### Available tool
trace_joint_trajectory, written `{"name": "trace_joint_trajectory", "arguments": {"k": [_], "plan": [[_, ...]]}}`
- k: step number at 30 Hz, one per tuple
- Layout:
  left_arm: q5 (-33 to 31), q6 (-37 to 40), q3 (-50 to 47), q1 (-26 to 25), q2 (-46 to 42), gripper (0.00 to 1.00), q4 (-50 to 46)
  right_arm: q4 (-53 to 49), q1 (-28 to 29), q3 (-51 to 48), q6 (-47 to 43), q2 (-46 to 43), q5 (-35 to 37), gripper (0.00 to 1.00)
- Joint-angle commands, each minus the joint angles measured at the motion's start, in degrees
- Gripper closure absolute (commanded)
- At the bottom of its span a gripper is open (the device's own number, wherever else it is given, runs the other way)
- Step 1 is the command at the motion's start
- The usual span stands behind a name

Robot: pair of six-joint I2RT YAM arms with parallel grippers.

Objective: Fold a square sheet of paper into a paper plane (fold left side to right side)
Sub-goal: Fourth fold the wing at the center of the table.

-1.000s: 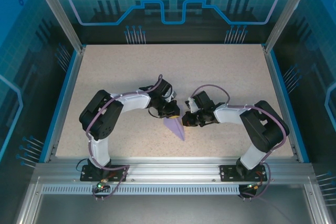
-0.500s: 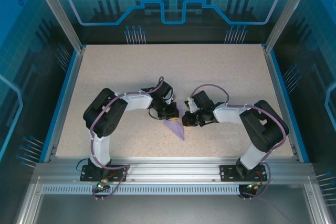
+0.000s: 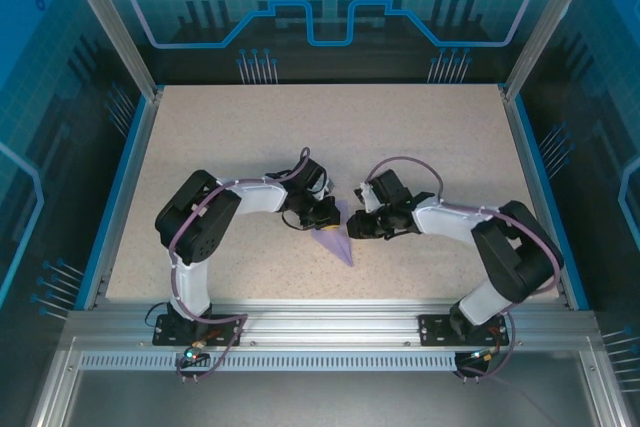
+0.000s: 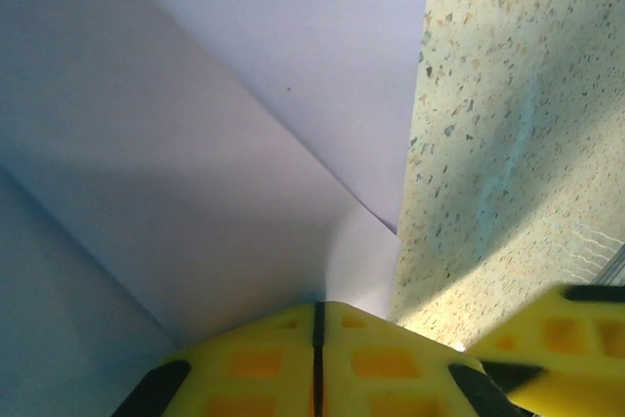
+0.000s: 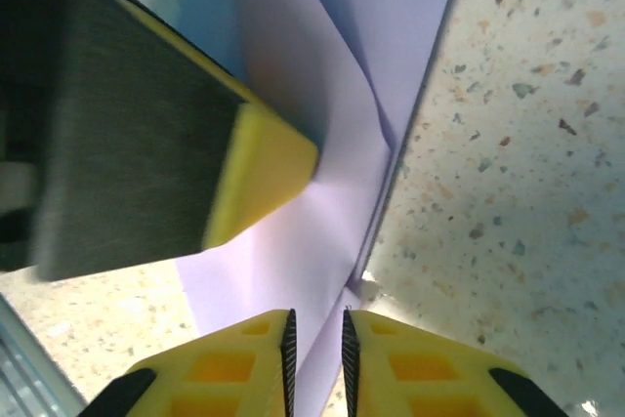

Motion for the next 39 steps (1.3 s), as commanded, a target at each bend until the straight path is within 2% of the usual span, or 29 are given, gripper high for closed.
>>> {"name": "trace_joint_trajectory", "arguments": {"k": [1, 5, 8, 12, 24, 39], "plan": [[-3.41, 0.04, -2.85, -0.61, 2.05, 0.90, -4.41, -4.39, -0.25, 0.21, -0.15, -5.40, -0.10, 0.76], [-3.67, 0.13, -2.85, -0.70, 1.84, 0.90, -4.67, 0.32, 1.02, -2.99, 3.68, -7.68, -6.05, 0.82], [-3.68, 0.23, -2.85, -0.78, 1.59, 0.90, -4.76, 6.20, 2.74, -4.23, 7.38, -5.25, -11.04, 0.87], [-3.67, 0.29, -2.85, -0.73, 1.61, 0.90, -4.85, 9.73, 4.52, -3.28, 9.31, -0.55, -13.24, 0.89], [-3.92, 0.56, -2.68, -0.71, 1.39, 0.90, -5.11, 2.65, 6.32, -1.08, 6.34, 4.12, -10.65, 0.89], [-4.33, 0.93, -1.93, -0.74, 1.83, 0.91, -6.10, 0.04, 7.21, -3.10, 5.31, 5.60, -8.02, 0.88]]}}
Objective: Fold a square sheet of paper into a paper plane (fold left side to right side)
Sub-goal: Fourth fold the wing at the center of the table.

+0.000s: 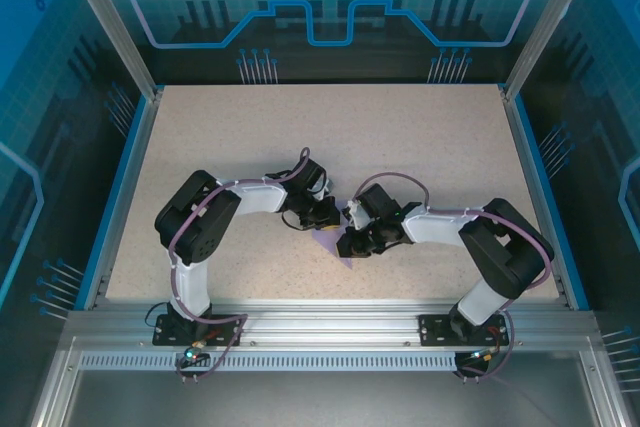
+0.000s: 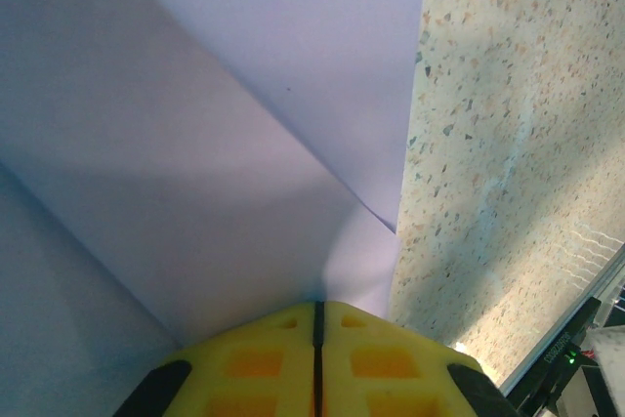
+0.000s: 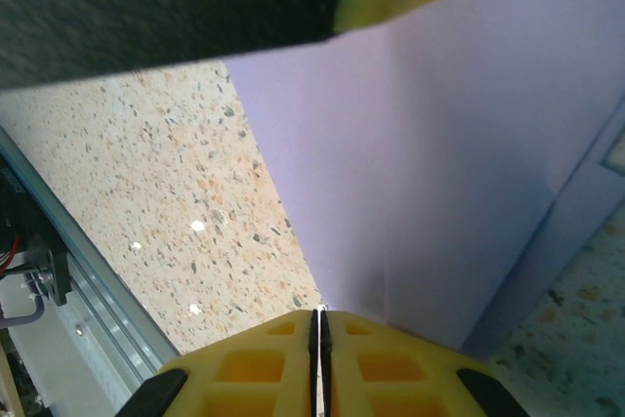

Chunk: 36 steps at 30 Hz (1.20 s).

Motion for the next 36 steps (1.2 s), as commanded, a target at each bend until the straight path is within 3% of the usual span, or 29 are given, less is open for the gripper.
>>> {"name": "trace_joint_trajectory", "arguments": {"k": [1, 36], "plan": [[-4.23, 0.87, -1.80, -0.70, 1.94, 0.91, -6.12, -2.84, 1.09, -0.83, -1.18, 1.05, 0.93, 0.88], [-5.63, 1.44, -0.92, -0.71, 3.61, 0.91, -7.52, -9.26, 2.45, -8.21, 0.36, -4.10, 1.40, 0.89]]}}
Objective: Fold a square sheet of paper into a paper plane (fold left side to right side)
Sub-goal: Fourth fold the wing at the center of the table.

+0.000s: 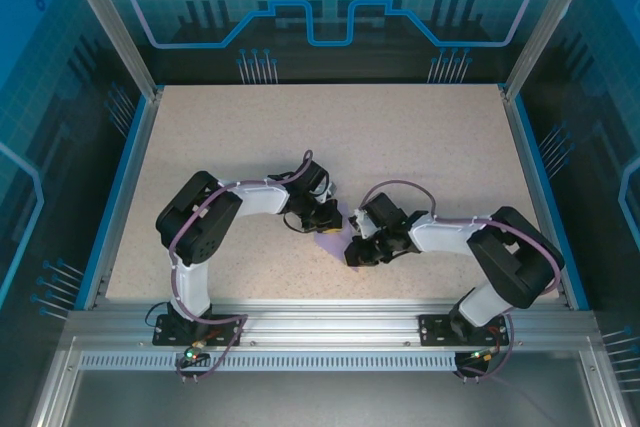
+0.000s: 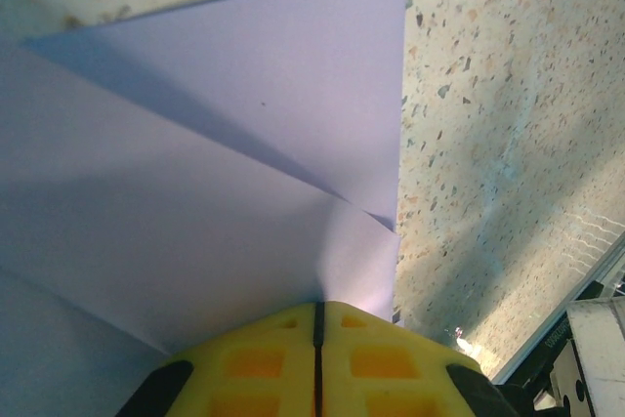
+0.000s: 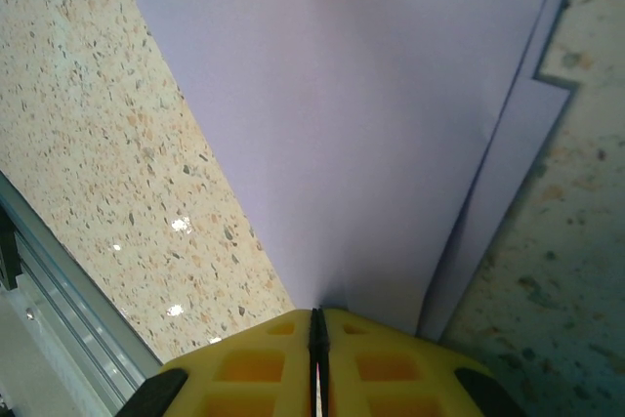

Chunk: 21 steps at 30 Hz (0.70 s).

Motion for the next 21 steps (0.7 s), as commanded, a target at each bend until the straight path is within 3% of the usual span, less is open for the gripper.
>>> {"name": "trace_joint_trajectory", "arguments": {"k": [1, 21], "plan": [[-6.19, 1.41, -1.05, 0.24, 3.67, 0.91, -6.48, -8.91, 1.82, -2.86, 1.02, -0.26, -1.26, 0.89], [-6.46, 1.49, -0.61, 0.28, 5.17, 0.91, -6.59, -13.99, 2.16, -5.07, 1.41, -3.75, 0.39, 0.89]]}}
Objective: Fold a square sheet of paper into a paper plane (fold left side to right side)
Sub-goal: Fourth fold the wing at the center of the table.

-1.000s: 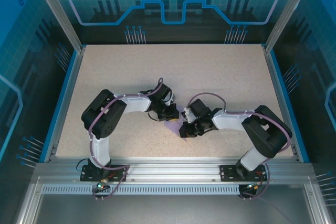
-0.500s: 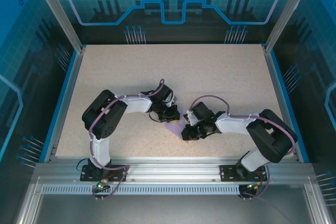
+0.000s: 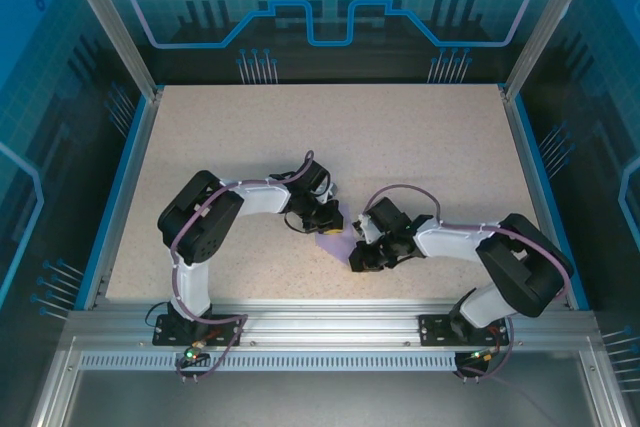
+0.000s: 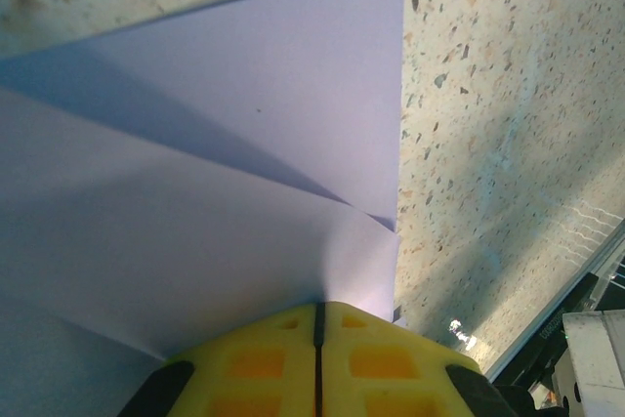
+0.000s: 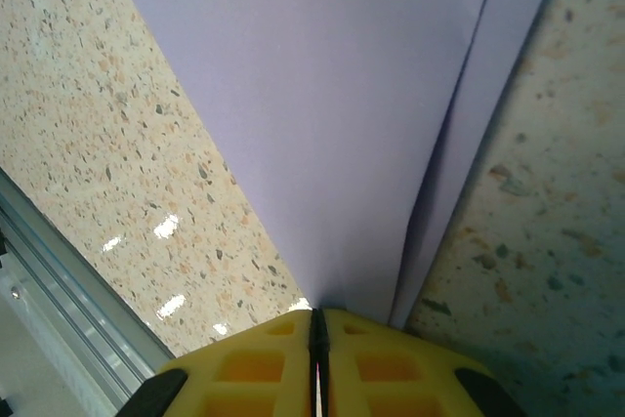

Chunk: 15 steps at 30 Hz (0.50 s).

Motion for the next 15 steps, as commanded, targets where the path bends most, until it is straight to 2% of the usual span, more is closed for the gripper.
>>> {"name": "trace_joint_trajectory", "arguments": {"k": [1, 9, 15], "plan": [[-7.61, 1.41, -1.44, 0.29, 4.40, 0.91, -5.70, -11.05, 1.58, -2.98, 1.04, -0.29, -0.19, 0.89], [-7.75, 1.56, -1.33, 0.35, 4.32, 0.91, -6.02, -12.86, 1.25, -3.64, 0.78, -1.08, -0.14, 0.89], [-7.30, 1.04, -1.35, 0.27, 4.05, 0.91, -5.65, -14.17, 1.12, -0.93, -0.43, -8.51, -1.78, 0.93]]}}
